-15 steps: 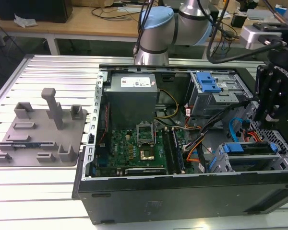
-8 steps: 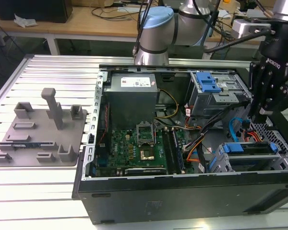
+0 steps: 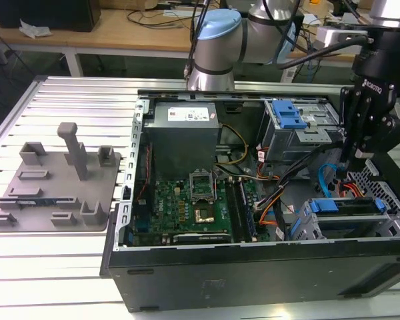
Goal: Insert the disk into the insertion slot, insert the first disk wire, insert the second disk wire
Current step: 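Insert the second disk wire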
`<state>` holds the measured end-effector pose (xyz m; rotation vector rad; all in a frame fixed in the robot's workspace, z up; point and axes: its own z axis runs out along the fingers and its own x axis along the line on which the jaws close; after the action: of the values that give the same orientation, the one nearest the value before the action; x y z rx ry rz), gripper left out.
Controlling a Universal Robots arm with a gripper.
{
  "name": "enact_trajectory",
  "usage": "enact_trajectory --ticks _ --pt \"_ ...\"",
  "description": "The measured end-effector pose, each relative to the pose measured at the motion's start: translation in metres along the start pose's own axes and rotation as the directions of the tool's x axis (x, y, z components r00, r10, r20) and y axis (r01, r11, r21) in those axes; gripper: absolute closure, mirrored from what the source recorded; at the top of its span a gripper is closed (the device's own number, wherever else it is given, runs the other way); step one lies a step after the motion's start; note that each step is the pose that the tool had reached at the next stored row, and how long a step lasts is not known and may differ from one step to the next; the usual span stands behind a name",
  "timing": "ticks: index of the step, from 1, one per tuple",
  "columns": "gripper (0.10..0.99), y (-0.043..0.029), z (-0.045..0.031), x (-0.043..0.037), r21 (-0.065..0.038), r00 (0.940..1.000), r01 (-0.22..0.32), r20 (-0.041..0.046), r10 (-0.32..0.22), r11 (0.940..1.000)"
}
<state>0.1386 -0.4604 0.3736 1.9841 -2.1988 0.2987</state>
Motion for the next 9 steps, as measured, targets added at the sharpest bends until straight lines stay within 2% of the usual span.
enact_trajectory --ticks 5,9 --pt "0.784 0.0026 0.0050 -0.0011 0.001 1.0000 0.003 -0.0007 -0.003 1.0000" --pt "0.784 0.0048 0.0062 -0.0011 0.001 1.0000 0.005 -0.0010 -0.005 1.0000"
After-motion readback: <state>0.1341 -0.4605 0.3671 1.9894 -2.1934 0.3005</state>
